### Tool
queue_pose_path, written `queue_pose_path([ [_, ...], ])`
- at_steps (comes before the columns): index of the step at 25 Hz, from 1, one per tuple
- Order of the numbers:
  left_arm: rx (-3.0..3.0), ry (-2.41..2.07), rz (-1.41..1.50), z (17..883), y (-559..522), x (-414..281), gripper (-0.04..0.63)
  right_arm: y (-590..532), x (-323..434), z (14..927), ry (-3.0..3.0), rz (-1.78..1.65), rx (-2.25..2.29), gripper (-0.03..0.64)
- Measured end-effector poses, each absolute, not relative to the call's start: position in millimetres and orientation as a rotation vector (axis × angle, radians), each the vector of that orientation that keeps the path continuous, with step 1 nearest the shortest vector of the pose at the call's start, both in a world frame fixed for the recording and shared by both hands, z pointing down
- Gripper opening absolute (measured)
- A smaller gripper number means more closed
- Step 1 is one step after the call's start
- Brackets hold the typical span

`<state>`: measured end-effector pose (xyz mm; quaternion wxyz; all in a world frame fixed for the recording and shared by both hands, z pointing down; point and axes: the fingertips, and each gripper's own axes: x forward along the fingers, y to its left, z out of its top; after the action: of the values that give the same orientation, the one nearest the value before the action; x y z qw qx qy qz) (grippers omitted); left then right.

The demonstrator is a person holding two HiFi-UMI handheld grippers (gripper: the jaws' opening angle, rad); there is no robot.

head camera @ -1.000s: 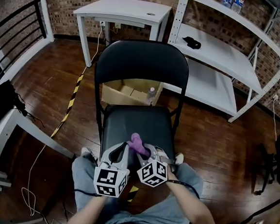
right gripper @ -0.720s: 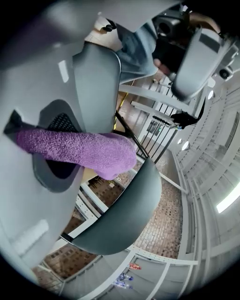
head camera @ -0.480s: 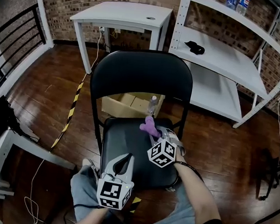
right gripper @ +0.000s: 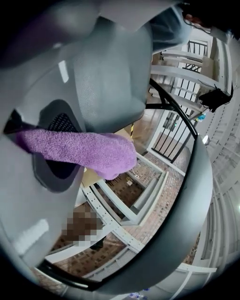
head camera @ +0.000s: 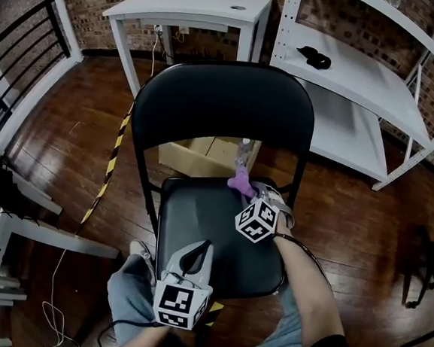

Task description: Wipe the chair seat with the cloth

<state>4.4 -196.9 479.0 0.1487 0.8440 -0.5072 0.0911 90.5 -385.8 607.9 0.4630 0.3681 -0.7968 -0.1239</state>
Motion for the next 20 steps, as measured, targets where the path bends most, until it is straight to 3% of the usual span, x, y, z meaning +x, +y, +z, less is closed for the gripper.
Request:
queue_pose_path([
  [11, 2.401, -1.467, 0.289, 490, -198, -1, 0.005, -380, 86, 622, -1.947, -0.295, 0.888, 0.046],
  [20, 2.413, -1.458, 0.277, 485, -184, 9, 0.005, -312, 78, 620, -2.005, -0.283, 0.843, 0.046],
])
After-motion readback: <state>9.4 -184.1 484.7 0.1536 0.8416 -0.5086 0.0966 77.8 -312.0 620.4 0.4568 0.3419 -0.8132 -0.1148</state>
